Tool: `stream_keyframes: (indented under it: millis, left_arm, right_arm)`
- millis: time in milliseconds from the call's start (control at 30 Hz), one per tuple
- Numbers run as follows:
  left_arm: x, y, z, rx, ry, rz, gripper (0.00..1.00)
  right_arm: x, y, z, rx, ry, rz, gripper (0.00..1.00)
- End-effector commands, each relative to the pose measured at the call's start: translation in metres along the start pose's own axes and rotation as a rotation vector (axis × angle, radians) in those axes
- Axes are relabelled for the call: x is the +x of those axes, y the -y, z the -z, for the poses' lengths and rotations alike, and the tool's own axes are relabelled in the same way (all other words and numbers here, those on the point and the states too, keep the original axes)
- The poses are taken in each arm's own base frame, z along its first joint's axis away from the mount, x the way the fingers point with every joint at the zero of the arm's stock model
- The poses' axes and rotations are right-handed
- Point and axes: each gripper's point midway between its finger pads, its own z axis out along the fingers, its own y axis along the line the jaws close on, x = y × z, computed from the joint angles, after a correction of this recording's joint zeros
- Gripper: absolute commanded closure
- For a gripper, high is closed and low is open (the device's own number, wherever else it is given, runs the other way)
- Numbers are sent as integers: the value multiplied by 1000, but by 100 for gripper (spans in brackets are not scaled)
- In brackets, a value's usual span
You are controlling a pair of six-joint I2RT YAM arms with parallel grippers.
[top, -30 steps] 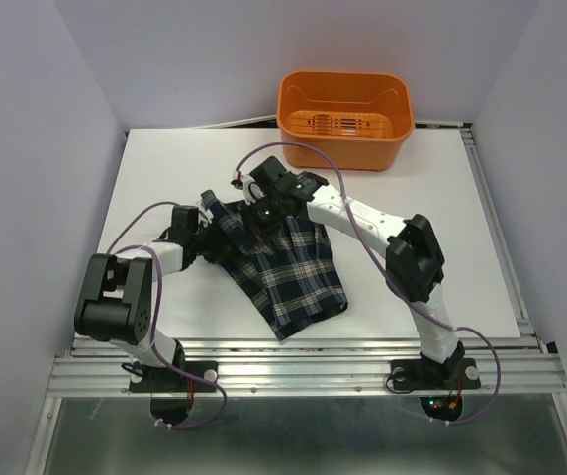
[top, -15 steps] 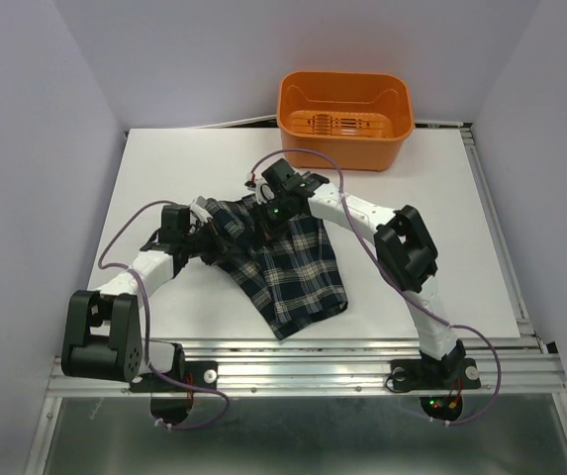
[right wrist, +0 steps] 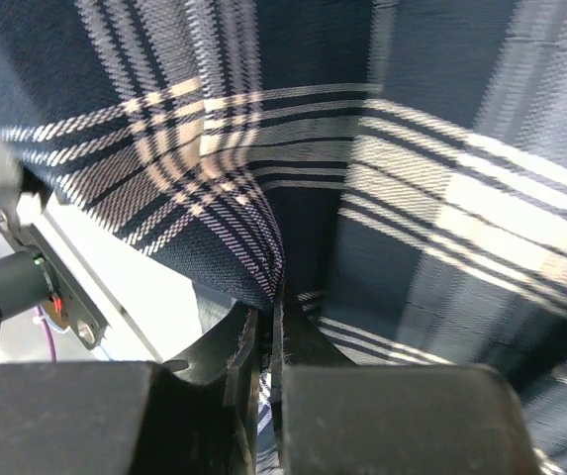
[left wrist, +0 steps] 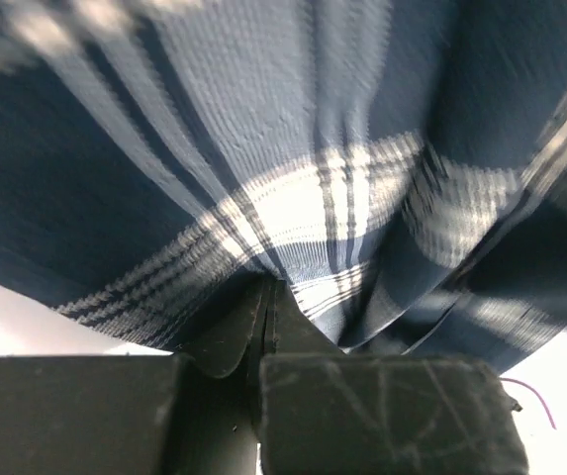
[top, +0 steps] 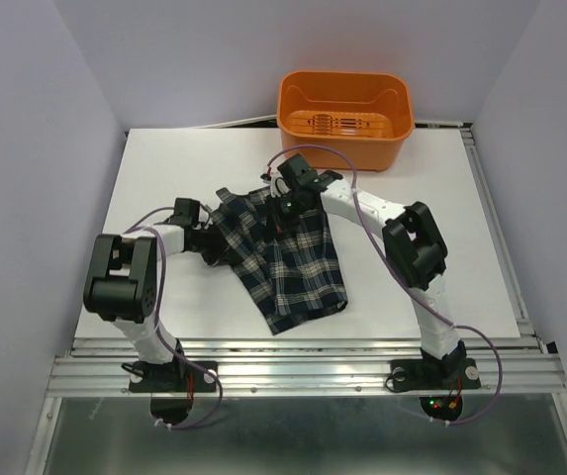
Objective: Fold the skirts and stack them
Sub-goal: Fold the skirt
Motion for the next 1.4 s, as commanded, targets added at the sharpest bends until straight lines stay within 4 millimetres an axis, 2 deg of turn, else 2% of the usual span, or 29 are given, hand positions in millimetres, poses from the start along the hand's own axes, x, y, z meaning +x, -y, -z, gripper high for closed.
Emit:
stream_keyframes:
  millis: [0,67,100,267,400,500,733,800,967,1033,1133,1167,1267,1333,1367]
  left_arm:
    - [-45,17,-19,-12,38,-109,100]
    - [-48,16,-29,-31,8,-113,100]
    - [-55,23,-30,-22,15,-133,100]
    - [-54,21,-38,-36,0,-141,100]
    - [-50,22,-37,-27,1,-138,100]
    - [-49,22,-36,-23,1,-138,100]
    - [-50,22,-39,-22,-4,-139,100]
    - [-49,23,-38,-17,-5,-140,100]
    - [-45,26,-34,1,-5,-143,100]
    - [-42,27,-32,7,-7,-145,100]
    - [-37,33,-23,29,-20,-153,98]
    - [-36,36,-19,37,-27,-164,96]
    - [-31,46,2,43,-41,-251,81]
    - [-28,46,16,37,-51,-291,73]
    - [-29,53,28,55,-29,-307,65]
  right_arm:
    - [-21,-32,30,-67,92,45,99]
    - [-21,-44,34,-121,92,28,99]
    - [-22,-48,35,-135,93,8,99]
    - [-30,-63,42,-190,119,-9,99]
    - [-34,-57,31,-178,111,-58,99]
    - [-26,-54,13,-224,61,-134,99]
    - [-17,-48,-9,-260,9,-256,99]
    - [-15,-41,-19,-253,1,-273,99]
    - [-10,1,-50,-212,-34,-357,99]
    - [-9,16,-55,-203,-38,-395,99]
    - [5,33,-68,-191,-70,-440,99]
    - [9,36,-71,-187,-79,-448,99]
    - [16,54,-76,-174,-92,-474,99]
    - [20,57,-78,-168,-98,-476,99]
    - [20,57,-78,-167,-97,-473,99]
